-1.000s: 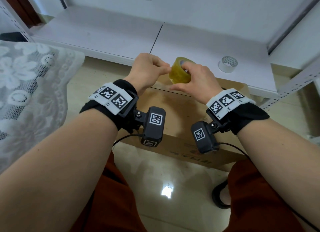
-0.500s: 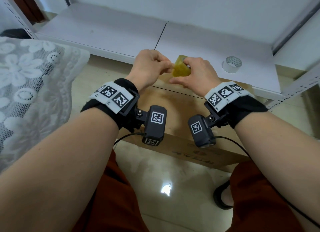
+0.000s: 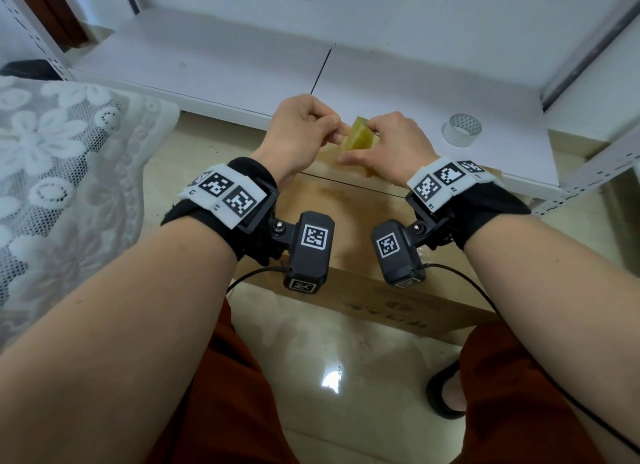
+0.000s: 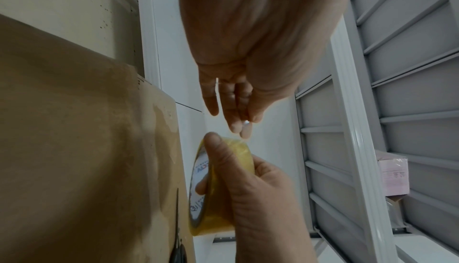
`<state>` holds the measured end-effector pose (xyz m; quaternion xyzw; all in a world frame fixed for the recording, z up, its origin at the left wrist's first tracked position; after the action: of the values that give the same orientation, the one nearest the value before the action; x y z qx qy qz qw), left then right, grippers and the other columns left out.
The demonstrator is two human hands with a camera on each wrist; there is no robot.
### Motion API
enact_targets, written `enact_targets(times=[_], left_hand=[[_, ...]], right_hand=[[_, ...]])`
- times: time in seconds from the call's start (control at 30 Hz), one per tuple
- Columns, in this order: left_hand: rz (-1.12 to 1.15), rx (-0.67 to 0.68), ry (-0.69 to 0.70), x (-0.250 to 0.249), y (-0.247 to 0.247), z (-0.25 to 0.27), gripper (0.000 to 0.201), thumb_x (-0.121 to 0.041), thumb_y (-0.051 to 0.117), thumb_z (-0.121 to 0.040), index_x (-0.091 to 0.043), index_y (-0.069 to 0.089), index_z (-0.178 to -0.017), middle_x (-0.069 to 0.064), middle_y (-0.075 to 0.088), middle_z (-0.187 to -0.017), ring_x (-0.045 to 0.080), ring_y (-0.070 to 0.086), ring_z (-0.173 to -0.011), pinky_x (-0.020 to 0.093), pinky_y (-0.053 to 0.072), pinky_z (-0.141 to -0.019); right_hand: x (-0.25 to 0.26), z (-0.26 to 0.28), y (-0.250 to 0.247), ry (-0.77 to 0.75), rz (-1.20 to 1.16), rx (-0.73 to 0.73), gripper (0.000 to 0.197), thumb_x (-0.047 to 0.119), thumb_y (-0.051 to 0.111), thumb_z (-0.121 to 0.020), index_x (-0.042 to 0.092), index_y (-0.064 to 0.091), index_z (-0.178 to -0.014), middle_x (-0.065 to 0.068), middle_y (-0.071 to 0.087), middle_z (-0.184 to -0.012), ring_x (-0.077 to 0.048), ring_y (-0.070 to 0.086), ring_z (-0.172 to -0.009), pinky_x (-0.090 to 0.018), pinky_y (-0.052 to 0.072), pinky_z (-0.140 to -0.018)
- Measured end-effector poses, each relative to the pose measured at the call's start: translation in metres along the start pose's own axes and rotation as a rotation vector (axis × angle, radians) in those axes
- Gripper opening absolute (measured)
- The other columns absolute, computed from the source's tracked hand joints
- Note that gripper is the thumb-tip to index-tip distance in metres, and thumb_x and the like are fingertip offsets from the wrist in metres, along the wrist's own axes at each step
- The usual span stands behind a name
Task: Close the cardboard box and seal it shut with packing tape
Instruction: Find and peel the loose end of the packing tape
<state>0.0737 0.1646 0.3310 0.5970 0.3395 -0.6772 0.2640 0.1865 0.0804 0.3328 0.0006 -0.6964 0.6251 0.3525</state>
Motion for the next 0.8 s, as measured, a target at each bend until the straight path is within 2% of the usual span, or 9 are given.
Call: enact_targets(times=[0.1,0.2,0.23,0.33,0.47,0.57,0.7,0.8], left_hand=[[-0.022,-0.011,0.007,0.000,0.000,0.000,0.018,-0.003,0.051,-0.095,-0.013,0.056,-0.082,0.000,0.070,-0.076,0.002,0.062,-0.061,0.017,0.052,-0.069],[-0.004,-0.035,-0.018,0.000,-0.005,-0.005,0.019,-0.002,0.049,-0.094,-0.013,0.055,-0.080,0.001,0.069,-0.078,0.008,0.060,-0.066,0.025,0.054,-0.076],[0.002,-0.045,-0.028,0.001,-0.007,-0.006,0.019,-0.002,0.049,-0.094,-0.013,0.055,-0.079,0.001,0.068,-0.079,0.009,0.060,-0.068,0.026,0.053,-0.077],[-0.010,-0.070,-0.051,0.005,-0.016,-0.008,0.015,-0.005,0.056,-0.091,-0.014,0.057,-0.080,-0.002,0.068,-0.079,0.009,0.061,-0.074,0.024,0.053,-0.076],[-0.096,-0.066,-0.043,0.007,-0.018,-0.006,0.017,-0.008,0.077,-0.078,-0.017,0.063,-0.078,0.000,0.066,-0.081,0.009,0.063,-0.076,0.016,0.050,-0.071],[0.005,-0.051,-0.059,0.004,-0.018,-0.003,0.011,0.001,0.074,-0.078,-0.007,0.066,-0.079,0.010,0.069,-0.076,0.015,0.068,-0.067,0.026,0.059,-0.073],[0.018,-0.052,-0.063,0.001,-0.017,0.001,0.007,0.003,0.070,-0.081,-0.003,0.066,-0.083,0.014,0.072,-0.078,0.014,0.070,-0.064,0.028,0.060,-0.071],[0.015,-0.076,-0.072,0.002,-0.019,0.001,0.007,0.001,0.071,-0.081,-0.004,0.067,-0.083,0.013,0.073,-0.080,0.014,0.071,-0.065,0.025,0.058,-0.069]], right_hand=[[0.000,0.002,0.002,0.015,-0.043,-0.017,0.048,0.056,0.075,-0.069,0.011,0.065,-0.082,-0.003,0.067,-0.065,-0.019,0.067,-0.065,-0.039,0.054,-0.070],[0.004,0.007,0.002,-0.007,-0.154,0.003,0.045,0.053,0.077,-0.068,0.012,0.064,-0.083,-0.005,0.068,-0.066,-0.016,0.067,-0.058,-0.035,0.054,-0.063],[0.004,0.009,0.003,-0.015,-0.203,0.040,0.044,0.049,0.079,-0.068,0.011,0.064,-0.086,-0.006,0.068,-0.069,-0.018,0.067,-0.060,-0.036,0.054,-0.062],[0.001,0.014,0.010,-0.043,-0.223,0.132,0.043,0.039,0.082,-0.067,0.008,0.063,-0.090,-0.010,0.067,-0.080,-0.027,0.066,-0.075,-0.043,0.056,-0.071],[-0.007,0.018,0.016,-0.049,-0.239,0.142,0.034,0.035,0.081,-0.071,0.015,0.061,-0.089,-0.003,0.062,-0.077,-0.025,0.062,-0.076,-0.036,0.051,-0.069],[-0.011,0.017,0.018,-0.052,-0.193,0.132,0.035,0.038,0.075,-0.078,0.014,0.059,-0.097,-0.001,0.058,-0.082,-0.022,0.058,-0.079,-0.036,0.045,-0.069],[-0.014,0.015,0.018,-0.052,-0.182,0.138,0.022,0.035,0.071,-0.082,0.026,0.052,-0.081,0.009,0.053,-0.073,-0.016,0.054,-0.075,-0.027,0.039,-0.067],[-0.014,0.012,0.018,-0.033,-0.187,0.130,0.025,0.036,0.071,-0.082,0.016,0.057,-0.086,0.003,0.057,-0.075,-0.017,0.055,-0.072,-0.032,0.043,-0.065]])
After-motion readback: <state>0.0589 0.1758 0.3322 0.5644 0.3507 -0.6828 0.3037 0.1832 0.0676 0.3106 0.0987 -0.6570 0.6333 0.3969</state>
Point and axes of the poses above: each hand's wrist, its own z-axis away from the middle knuckle, its own y-axis out of the palm, x = y × z, the point moved 6 cm from there along -z, towards the middle knuckle
